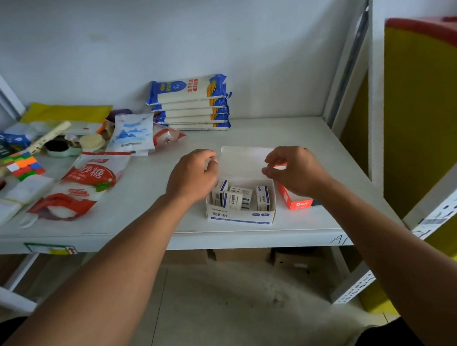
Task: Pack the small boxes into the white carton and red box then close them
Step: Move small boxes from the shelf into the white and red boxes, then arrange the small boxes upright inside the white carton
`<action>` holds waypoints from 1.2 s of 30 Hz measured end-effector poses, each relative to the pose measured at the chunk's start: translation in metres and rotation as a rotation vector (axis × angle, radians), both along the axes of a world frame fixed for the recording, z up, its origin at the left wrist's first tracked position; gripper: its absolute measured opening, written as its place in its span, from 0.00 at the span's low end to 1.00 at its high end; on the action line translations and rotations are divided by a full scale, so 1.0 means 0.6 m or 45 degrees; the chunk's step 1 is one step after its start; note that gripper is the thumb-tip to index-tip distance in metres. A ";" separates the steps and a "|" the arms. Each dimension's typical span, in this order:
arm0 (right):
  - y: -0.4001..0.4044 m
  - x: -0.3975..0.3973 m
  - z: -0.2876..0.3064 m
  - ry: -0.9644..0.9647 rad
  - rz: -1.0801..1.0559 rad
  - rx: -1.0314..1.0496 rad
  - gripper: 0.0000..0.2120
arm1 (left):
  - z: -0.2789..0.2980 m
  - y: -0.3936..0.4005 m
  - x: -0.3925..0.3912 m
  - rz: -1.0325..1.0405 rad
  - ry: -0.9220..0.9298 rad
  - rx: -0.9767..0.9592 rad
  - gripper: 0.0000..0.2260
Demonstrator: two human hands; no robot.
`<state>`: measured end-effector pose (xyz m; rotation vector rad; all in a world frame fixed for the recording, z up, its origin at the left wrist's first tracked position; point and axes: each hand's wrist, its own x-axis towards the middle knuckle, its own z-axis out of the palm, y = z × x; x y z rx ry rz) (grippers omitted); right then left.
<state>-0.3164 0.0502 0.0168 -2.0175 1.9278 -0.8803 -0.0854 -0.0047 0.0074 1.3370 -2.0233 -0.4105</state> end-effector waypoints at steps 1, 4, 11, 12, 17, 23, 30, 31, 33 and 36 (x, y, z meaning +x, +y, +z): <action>0.000 0.013 0.004 0.029 0.046 0.006 0.13 | -0.002 -0.002 0.004 -0.015 -0.015 -0.008 0.12; -0.005 0.046 0.009 0.112 0.149 0.057 0.13 | -0.005 -0.002 0.012 -0.038 -0.076 -0.004 0.13; -0.017 0.081 -0.005 0.230 0.223 0.235 0.15 | -0.017 -0.005 0.030 -0.072 -0.175 -0.049 0.14; -0.019 0.083 -0.006 0.240 0.218 0.249 0.15 | -0.019 -0.005 0.031 -0.081 -0.195 -0.068 0.14; -0.027 0.089 -0.009 0.290 0.198 0.295 0.13 | -0.024 -0.007 0.029 -0.113 -0.258 -0.143 0.13; -0.038 0.094 -0.008 0.231 0.217 0.327 0.15 | -0.027 -0.010 0.029 -0.139 -0.335 -0.141 0.14; -0.042 0.095 -0.009 0.268 0.313 0.405 0.10 | -0.028 -0.015 0.027 -0.204 -0.384 -0.142 0.14; -0.041 0.095 -0.010 0.271 0.321 0.411 0.10 | -0.029 -0.015 0.026 -0.213 -0.385 -0.134 0.13; -0.041 0.093 -0.007 0.252 0.322 0.409 0.12 | -0.030 -0.016 0.023 -0.218 -0.389 -0.120 0.13; -0.045 0.091 -0.004 0.225 0.271 0.441 0.11 | -0.029 -0.016 0.022 -0.213 -0.415 -0.106 0.13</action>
